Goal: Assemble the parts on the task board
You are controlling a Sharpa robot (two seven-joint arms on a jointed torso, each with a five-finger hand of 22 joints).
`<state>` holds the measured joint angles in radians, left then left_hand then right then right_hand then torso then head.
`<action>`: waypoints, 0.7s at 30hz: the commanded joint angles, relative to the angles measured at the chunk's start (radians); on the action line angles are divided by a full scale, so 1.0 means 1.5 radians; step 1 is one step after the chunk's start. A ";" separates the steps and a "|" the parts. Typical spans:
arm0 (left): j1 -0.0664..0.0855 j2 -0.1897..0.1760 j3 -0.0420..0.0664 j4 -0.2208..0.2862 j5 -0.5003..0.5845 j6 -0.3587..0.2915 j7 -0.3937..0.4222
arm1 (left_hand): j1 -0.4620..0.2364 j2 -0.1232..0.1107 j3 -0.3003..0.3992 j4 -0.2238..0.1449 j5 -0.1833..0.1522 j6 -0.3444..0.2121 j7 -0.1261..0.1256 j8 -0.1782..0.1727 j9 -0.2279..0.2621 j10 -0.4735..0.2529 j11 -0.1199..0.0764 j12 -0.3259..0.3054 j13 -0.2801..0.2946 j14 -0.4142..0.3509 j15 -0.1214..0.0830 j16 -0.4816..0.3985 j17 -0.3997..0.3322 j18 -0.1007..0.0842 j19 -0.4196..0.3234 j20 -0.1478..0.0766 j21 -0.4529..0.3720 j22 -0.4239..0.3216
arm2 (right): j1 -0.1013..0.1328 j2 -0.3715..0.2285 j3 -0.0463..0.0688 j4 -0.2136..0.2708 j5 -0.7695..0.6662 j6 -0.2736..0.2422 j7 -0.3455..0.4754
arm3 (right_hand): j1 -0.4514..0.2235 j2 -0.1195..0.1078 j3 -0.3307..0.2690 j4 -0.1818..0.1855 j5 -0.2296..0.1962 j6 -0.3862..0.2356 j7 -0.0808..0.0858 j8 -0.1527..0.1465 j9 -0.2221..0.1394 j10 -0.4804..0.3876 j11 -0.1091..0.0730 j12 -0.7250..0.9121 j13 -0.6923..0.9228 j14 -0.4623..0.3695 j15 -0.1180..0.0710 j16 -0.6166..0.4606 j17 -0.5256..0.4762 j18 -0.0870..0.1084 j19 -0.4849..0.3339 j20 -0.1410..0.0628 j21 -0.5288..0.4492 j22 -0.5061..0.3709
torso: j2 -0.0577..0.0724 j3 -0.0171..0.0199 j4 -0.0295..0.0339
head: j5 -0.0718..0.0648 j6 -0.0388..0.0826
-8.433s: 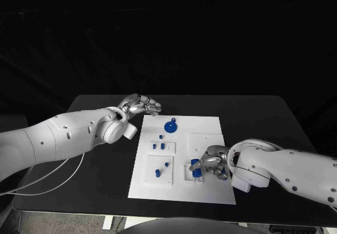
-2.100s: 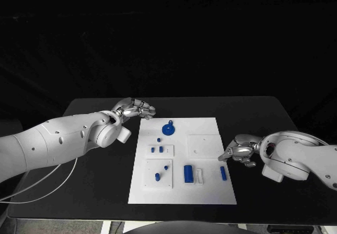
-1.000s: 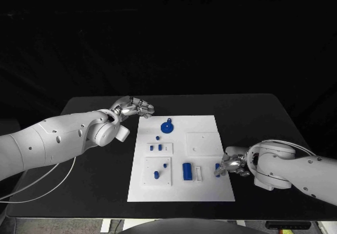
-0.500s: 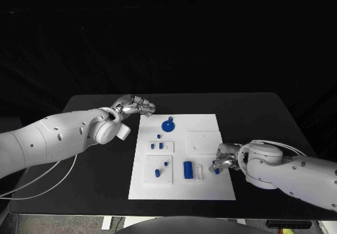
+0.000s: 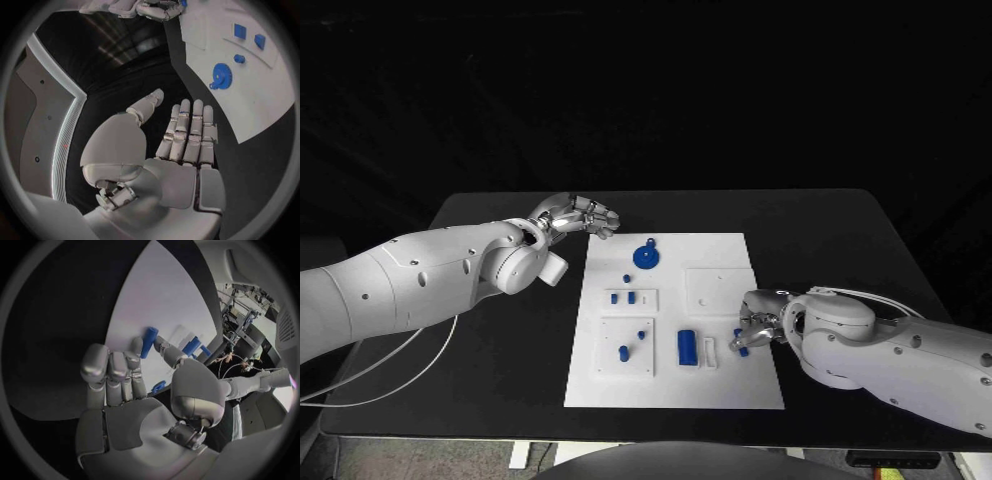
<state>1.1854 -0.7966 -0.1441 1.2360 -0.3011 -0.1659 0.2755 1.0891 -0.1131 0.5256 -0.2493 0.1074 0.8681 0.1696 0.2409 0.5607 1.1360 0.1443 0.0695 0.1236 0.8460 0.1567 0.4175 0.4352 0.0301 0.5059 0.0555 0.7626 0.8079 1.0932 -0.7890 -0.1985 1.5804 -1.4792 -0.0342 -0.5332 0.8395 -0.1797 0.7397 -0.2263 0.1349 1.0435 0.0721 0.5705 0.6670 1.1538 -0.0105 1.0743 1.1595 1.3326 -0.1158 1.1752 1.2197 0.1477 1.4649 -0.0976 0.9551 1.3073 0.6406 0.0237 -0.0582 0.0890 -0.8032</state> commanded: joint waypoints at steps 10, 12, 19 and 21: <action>0.000 0.000 0.000 0.002 0.003 0.013 0.000 | -0.004 0.000 0.002 0.004 -0.004 -0.006 0.001 0.003 -0.001 0.001 0.001 0.002 -0.001 0.002 0.001 -0.004 0.001 0.010 0.003 0.001 -0.003 0.001 | -0.015 -0.011 -0.011 -0.012 0.152 0.027 -0.012 | 0.048 0.080 0.076 -0.041 0.181 -0.026 0.027 -0.247 -0.024 -0.003 0.008 0.000 0.003 0.000 0.010 -0.006 -0.001 0.076 0.006 0.015 0.006 0.008 | 0.000 0.0003 -0.0008 | 0.001 -0.002; 0.000 0.000 0.000 0.002 0.003 0.013 0.000 | -0.004 0.000 0.002 0.004 -0.004 -0.006 0.001 0.003 -0.001 0.001 0.001 0.002 -0.001 0.002 0.001 -0.004 0.001 0.010 0.003 0.001 -0.003 0.001 | -0.015 -0.011 -0.011 -0.012 0.164 0.020 -0.011 | 0.039 0.081 0.077 -0.039 0.197 -0.024 0.027 -0.246 -0.026 -0.002 0.008 0.000 0.003 0.000 0.010 -0.006 0.000 0.076 0.007 0.016 0.007 0.007 | 0.000 0.0003 -0.0007 | 0.001 -0.002; 0.000 0.000 0.000 0.002 0.003 0.014 0.001 | -0.004 0.000 0.002 0.004 -0.004 -0.006 0.001 0.003 -0.001 0.001 0.001 0.002 -0.001 0.002 0.001 -0.004 0.002 0.010 0.003 0.001 -0.003 0.001 | -0.014 -0.019 -0.011 -0.003 0.183 -0.005 -0.012 | 0.036 0.083 0.079 -0.041 0.209 -0.016 0.024 -0.242 -0.027 -0.001 0.005 0.001 0.003 0.001 0.008 -0.005 0.001 0.076 0.008 0.015 0.007 0.007 | 0.000 0.0004 -0.0003 | 0.000 -0.003; 0.000 0.000 0.000 0.002 0.003 0.014 0.001 | -0.003 0.000 0.002 0.004 -0.004 -0.006 0.001 0.003 -0.001 0.001 0.001 0.002 -0.001 0.002 0.001 -0.004 0.002 0.010 0.003 0.001 -0.003 0.001 | -0.014 -0.023 -0.011 0.002 0.198 -0.019 -0.010 | 0.032 0.080 0.077 -0.041 0.222 -0.012 0.023 -0.240 -0.028 0.001 0.004 0.002 0.003 0.002 0.006 -0.005 0.001 0.076 0.009 0.015 0.008 0.007 | 0.000 0.0003 -0.0002 | 0.000 -0.003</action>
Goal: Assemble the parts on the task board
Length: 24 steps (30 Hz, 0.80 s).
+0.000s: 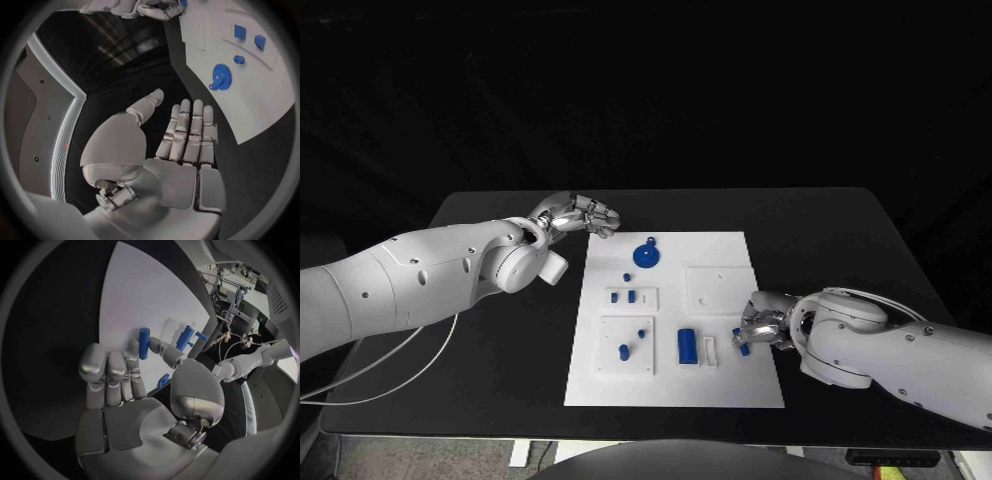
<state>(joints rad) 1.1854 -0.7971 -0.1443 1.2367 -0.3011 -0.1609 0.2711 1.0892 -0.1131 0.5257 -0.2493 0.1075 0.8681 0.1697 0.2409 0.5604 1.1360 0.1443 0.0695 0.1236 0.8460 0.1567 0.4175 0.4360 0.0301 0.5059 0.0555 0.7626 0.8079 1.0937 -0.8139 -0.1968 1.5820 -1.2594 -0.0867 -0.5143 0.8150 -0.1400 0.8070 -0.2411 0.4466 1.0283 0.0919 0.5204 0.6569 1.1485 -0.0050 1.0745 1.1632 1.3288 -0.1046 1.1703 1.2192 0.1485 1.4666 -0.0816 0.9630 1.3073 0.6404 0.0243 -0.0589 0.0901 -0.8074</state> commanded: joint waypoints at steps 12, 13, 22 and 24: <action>0.000 0.001 0.000 0.002 0.002 0.010 0.003 | -0.003 0.000 0.002 0.003 -0.004 -0.006 0.001 0.003 -0.001 0.001 0.001 0.002 -0.001 0.002 0.001 -0.004 0.001 0.010 0.003 0.001 -0.003 0.001 | 0.002 -0.022 -0.011 0.045 0.207 -0.065 0.001 | 0.027 0.048 -0.006 -0.028 0.032 0.010 0.005 -0.199 -0.023 0.012 -0.005 0.000 -0.002 0.006 -0.006 -0.002 0.001 0.076 0.013 0.000 0.002 0.003 | 0.000 0.0001 0.0001 | -0.001 -0.001; 0.000 0.001 0.000 0.002 0.002 0.010 0.004 | -0.003 0.000 0.002 0.003 -0.004 -0.006 0.001 0.003 -0.001 0.001 0.001 0.002 -0.001 0.002 0.001 -0.004 0.002 0.010 0.003 0.001 -0.003 0.001 | 0.002 -0.022 -0.011 0.046 0.215 -0.066 0.002 | 0.026 0.048 -0.008 -0.028 0.033 0.010 0.005 -0.199 -0.023 0.012 -0.005 0.000 -0.002 0.005 -0.006 -0.002 0.001 0.076 0.013 0.000 0.001 0.003 | 0.000 0.0000 -0.0001 | -0.001 -0.001; 0.000 0.001 0.000 0.002 0.002 0.011 0.004 | -0.003 0.000 0.002 0.003 -0.004 -0.006 0.001 0.003 -0.001 0.002 0.001 0.002 -0.001 0.002 0.001 -0.004 0.002 0.010 0.003 0.001 -0.003 0.001 | 0.003 -0.012 -0.010 0.049 0.248 -0.053 0.002 | 0.025 0.045 -0.024 -0.030 0.045 0.010 0.004 -0.199 -0.024 0.012 -0.005 -0.002 -0.003 0.004 -0.007 -0.005 -0.001 0.076 0.012 -0.002 0.000 0.002 | 0.000 -0.0001 0.0003 | 0.000 -0.002; 0.000 0.000 0.000 0.002 0.002 0.011 0.003 | -0.003 0.000 0.002 0.004 -0.004 -0.005 0.001 0.003 -0.001 0.002 0.001 0.002 -0.001 0.002 0.001 -0.004 0.002 0.010 0.003 0.001 -0.003 0.001 | 0.003 -0.007 -0.010 0.048 0.248 -0.053 0.002 | 0.023 0.045 -0.032 -0.030 0.041 0.009 0.004 -0.199 -0.025 0.012 -0.005 -0.002 -0.003 0.004 -0.007 -0.006 -0.001 0.076 0.012 -0.002 0.000 0.002 | 0.000 -0.0004 0.0002 | 0.000 -0.003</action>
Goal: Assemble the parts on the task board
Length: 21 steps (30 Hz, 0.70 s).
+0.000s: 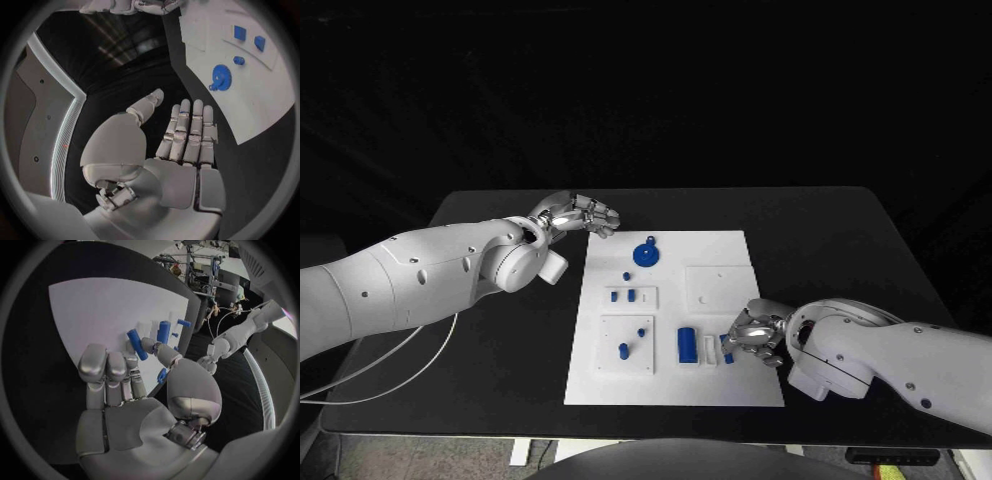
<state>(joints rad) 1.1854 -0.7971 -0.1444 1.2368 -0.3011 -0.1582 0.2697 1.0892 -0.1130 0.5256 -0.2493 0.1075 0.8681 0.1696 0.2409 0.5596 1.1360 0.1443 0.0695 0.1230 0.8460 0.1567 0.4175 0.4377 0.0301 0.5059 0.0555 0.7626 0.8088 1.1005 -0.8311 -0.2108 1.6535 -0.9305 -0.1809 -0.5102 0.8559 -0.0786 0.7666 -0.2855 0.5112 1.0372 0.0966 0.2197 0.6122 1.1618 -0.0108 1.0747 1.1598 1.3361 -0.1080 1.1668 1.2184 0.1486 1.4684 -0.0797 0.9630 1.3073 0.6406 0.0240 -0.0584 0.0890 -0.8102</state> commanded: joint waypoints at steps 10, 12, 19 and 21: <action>0.000 0.001 0.000 0.002 0.002 0.011 0.004 | -0.003 0.000 0.002 0.004 -0.004 -0.005 0.001 0.003 -0.001 0.002 0.001 0.002 -0.001 0.002 0.001 -0.005 0.001 0.010 0.003 0.001 -0.003 0.001 | -0.002 0.020 -0.001 -0.005 0.039 0.015 -0.001 | -0.005 0.005 -0.019 0.000 -0.018 0.004 0.001 0.002 0.003 0.003 -0.002 -0.003 -0.001 -0.001 -0.005 -0.003 0.000 0.075 0.010 -0.003 -0.001 0.002 | 0.000 0.0000 -0.0001 | 0.001 -0.001; 0.000 0.001 0.000 0.003 0.002 0.011 0.004 | -0.003 0.000 0.002 0.004 -0.005 -0.006 0.001 0.003 -0.001 0.002 0.001 0.002 -0.001 0.002 0.001 -0.005 0.001 0.010 0.003 0.001 -0.003 0.001 | -0.002 0.021 -0.001 -0.008 0.037 0.014 -0.002 | -0.005 0.004 -0.020 0.000 -0.019 0.003 0.001 0.002 0.003 0.003 -0.002 -0.003 -0.001 -0.001 -0.005 -0.004 -0.001 0.075 0.010 -0.003 -0.001 0.002 | 0.000 -0.0003 0.0001 | 0.002 -0.001; 0.000 -0.001 0.000 0.004 0.002 0.011 0.004 | -0.003 0.000 0.002 0.004 -0.005 -0.006 0.001 0.004 -0.001 0.001 0.001 0.002 -0.001 0.002 0.001 -0.005 0.001 0.010 0.003 0.001 -0.003 0.001 | -0.002 0.025 -0.001 -0.012 0.020 0.016 -0.005 | -0.008 0.001 -0.031 0.003 -0.055 0.004 0.001 0.003 0.001 0.002 -0.001 -0.004 -0.001 -0.001 -0.005 -0.004 -0.001 0.075 0.009 -0.004 -0.002 0.002 | 0.000 -0.0005 0.0000 | 0.004 -0.001; 0.000 -0.001 0.000 0.004 0.002 0.011 0.003 | -0.003 0.000 0.002 0.004 -0.005 -0.006 0.001 0.004 -0.001 0.001 0.001 0.002 -0.001 0.002 0.001 -0.005 0.001 0.010 0.003 0.001 -0.003 0.001 | -0.002 0.026 -0.001 -0.013 0.016 0.018 -0.006 | -0.010 -0.002 -0.034 0.006 -0.080 0.004 0.001 0.003 0.000 0.002 -0.002 -0.004 -0.001 -0.001 -0.005 -0.004 0.000 0.075 0.008 -0.004 -0.002 0.002 | 0.000 -0.0005 -0.0002 | 0.004 -0.001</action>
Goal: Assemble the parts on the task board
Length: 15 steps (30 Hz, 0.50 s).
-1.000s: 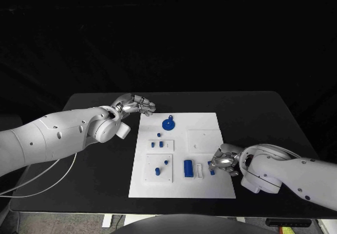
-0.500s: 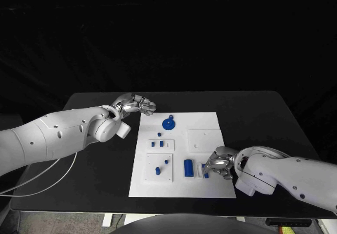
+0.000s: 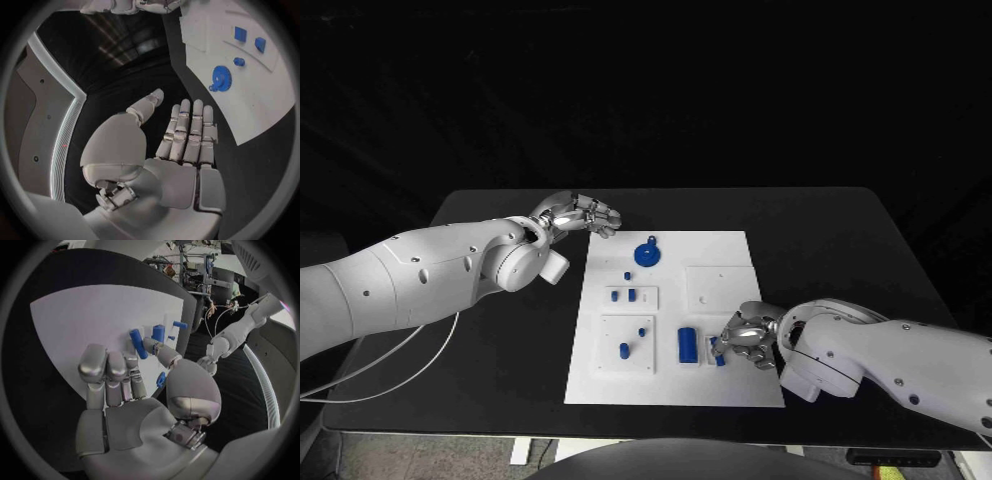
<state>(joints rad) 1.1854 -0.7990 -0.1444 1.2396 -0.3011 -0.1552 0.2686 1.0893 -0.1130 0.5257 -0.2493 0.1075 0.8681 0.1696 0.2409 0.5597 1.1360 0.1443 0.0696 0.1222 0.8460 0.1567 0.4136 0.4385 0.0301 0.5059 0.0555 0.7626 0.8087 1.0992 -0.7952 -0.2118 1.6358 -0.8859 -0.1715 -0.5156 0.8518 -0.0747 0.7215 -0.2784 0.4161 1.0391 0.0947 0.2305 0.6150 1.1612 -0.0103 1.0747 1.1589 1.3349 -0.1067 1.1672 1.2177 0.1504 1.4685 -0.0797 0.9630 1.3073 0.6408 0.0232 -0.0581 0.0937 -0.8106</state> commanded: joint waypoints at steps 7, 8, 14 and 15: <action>0.000 -0.001 0.000 0.002 0.002 0.010 0.003 | -0.003 0.000 0.002 0.004 -0.005 -0.006 0.001 0.004 -0.001 0.001 0.001 0.002 -0.001 0.002 0.001 -0.003 0.001 0.010 0.003 0.002 -0.003 0.001 | -0.001 0.007 0.000 -0.002 -0.017 0.011 0.000 | -0.016 -0.017 -0.008 0.018 -0.104 0.004 0.001 -0.004 -0.005 0.002 -0.002 -0.005 0.000 0.000 -0.006 -0.005 0.000 0.074 0.008 -0.004 -0.003 0.001 | 0.000 0.0003 -0.0003 | 0.003 -0.001; 0.000 -0.001 0.000 0.002 0.002 0.009 0.003 | -0.003 0.000 0.002 0.004 -0.005 -0.006 0.001 0.004 -0.001 0.001 0.001 0.002 -0.001 0.002 0.001 -0.003 0.001 0.010 0.003 0.002 -0.003 0.001 | -0.001 0.007 0.000 -0.002 -0.017 0.010 0.001 | -0.019 -0.021 -0.010 0.023 -0.130 0.004 0.001 -0.004 -0.006 0.002 -0.003 -0.005 0.000 0.000 -0.006 -0.005 0.000 0.074 0.008 -0.004 -0.003 0.001 | 0.000 0.0003 -0.0003 | 0.003 -0.001; 0.000 -0.001 0.000 0.003 0.001 0.010 0.001 | -0.004 0.000 0.001 0.005 -0.005 -0.006 0.001 0.004 -0.001 0.001 0.001 0.002 -0.001 0.002 0.001 -0.003 0.001 0.010 0.003 0.002 -0.003 0.001 | -0.001 0.009 0.000 -0.003 -0.021 0.010 0.002 | -0.025 -0.037 -0.008 0.045 -0.209 0.008 0.000 -0.002 -0.009 0.003 -0.004 -0.005 0.000 0.000 -0.008 -0.005 0.001 0.074 0.007 -0.006 -0.004 0.002 | 0.000 0.0004 -0.0004 | 0.005 -0.001; 0.001 -0.001 0.000 0.003 0.001 0.010 0.001 | -0.004 0.000 0.001 0.005 -0.005 -0.006 0.001 0.004 -0.001 0.001 0.001 0.002 -0.001 0.002 0.001 -0.003 0.001 0.010 0.003 0.002 -0.003 0.001 | -0.001 0.009 0.000 -0.003 -0.021 0.010 0.002 | -0.025 -0.039 -0.008 0.049 -0.218 0.008 0.000 -0.002 -0.010 0.003 -0.004 -0.005 0.000 0.000 -0.008 -0.004 0.002 0.074 0.007 -0.006 -0.004 0.002 | 0.000 0.0002 -0.0004 | 0.006 -0.001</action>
<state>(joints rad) 1.1854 -0.8010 -0.1445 1.2408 -0.3011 -0.1539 0.2665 1.0893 -0.1130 0.5278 -0.2472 0.1035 0.8681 0.1697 0.2409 0.5598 1.1360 0.1443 0.0695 0.1223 0.8460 0.1567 0.4136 0.4391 0.0301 0.5059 0.0555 0.7626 0.8087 1.0991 -0.7853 -0.2123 1.6293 -0.9048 -0.1700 -0.5203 0.8135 -0.1266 0.7094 -0.2104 0.0997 1.0445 0.0962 0.2322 0.6030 1.1613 -0.0104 1.0709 1.1589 1.3339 -0.1139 1.1636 1.2182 0.1529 1.4660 -0.0820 0.9630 1.3081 0.6407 0.0234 -0.0585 0.1012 -0.8126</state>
